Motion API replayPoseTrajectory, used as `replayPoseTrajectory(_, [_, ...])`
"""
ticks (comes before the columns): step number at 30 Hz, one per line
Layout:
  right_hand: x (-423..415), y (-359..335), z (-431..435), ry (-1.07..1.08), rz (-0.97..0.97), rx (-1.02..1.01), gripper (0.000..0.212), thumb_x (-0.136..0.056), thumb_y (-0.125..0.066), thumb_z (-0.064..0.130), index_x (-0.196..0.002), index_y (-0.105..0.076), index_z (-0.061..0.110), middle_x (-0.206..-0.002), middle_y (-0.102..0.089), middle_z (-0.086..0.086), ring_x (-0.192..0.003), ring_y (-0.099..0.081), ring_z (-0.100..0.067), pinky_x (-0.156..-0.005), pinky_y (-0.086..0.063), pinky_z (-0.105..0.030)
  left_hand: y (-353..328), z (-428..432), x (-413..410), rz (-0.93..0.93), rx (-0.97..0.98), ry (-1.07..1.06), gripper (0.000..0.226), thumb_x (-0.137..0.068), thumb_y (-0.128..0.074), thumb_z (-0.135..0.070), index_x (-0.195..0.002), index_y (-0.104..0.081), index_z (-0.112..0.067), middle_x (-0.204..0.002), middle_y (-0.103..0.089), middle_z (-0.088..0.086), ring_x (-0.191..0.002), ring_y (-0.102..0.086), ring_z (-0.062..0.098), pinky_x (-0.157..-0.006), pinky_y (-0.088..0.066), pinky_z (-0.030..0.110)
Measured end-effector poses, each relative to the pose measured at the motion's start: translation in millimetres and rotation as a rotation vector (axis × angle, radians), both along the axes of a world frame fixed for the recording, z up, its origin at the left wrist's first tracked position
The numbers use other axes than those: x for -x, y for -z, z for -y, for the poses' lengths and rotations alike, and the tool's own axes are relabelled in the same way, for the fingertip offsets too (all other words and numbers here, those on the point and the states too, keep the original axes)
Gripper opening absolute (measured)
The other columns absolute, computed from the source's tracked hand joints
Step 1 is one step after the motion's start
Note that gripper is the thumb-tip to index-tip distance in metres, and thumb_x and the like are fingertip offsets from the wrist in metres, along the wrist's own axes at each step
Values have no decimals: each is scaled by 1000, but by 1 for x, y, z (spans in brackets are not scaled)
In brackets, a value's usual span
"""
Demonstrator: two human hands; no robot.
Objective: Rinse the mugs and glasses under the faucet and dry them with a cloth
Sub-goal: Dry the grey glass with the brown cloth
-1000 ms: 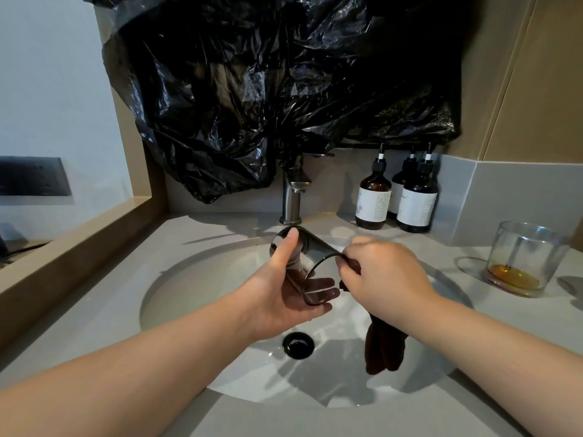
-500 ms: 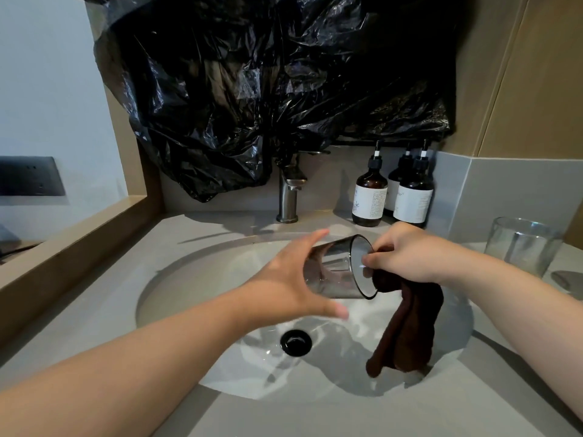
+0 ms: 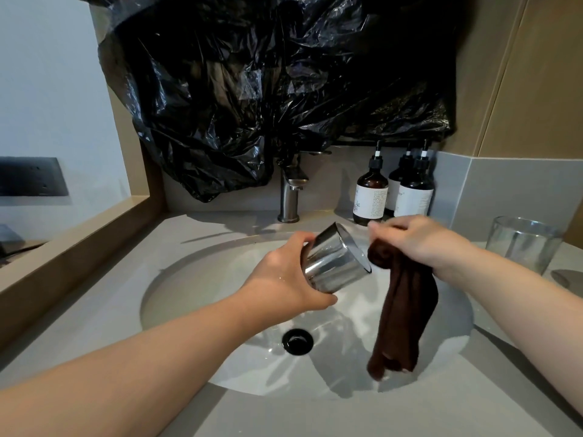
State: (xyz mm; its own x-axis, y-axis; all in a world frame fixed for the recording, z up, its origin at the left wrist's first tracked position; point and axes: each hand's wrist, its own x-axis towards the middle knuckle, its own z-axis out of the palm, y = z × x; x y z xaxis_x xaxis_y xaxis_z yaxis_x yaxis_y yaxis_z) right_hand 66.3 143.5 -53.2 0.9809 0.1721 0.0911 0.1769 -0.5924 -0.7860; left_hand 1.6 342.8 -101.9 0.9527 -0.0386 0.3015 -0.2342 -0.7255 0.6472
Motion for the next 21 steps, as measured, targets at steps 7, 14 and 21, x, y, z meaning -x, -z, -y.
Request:
replayPoseTrajectory(7, [9, -13, -4, -137, -402, -606, 28, -95, -48, 20, -112, -58, 0, -111, -66, -15, -98, -61, -27, -81, -49, -35, 4, 3, -1, -41, -24, -69, 76, -63, -84, -38, -125, -39, -34, -96, -55, -16, -91, -59, 9, -82, -53, 27])
replayPoseTrajectory(14, [19, 5, -14, -538, -151, -152, 28, -87, -51, -8, -106, -66, 6, -107, -69, -20, -102, -66, -28, -91, -52, -31, 3, 6, 0, 47, -151, -62, 75, -65, -80, -38, -127, -39, -35, -109, -53, -15, -95, -52, 9, -81, -46, 22])
replayPoseTrajectory(21, [10, 21, -6, -719, -404, -76, 39, -87, -44, -17, -120, -55, 1, -114, -66, -14, -107, -63, -23, -97, -48, -33, 3, 11, 5, 66, -276, 31, 79, -65, -81, -37, -131, -36, -35, -117, -53, -14, -100, -49, 8, -86, -44, 21])
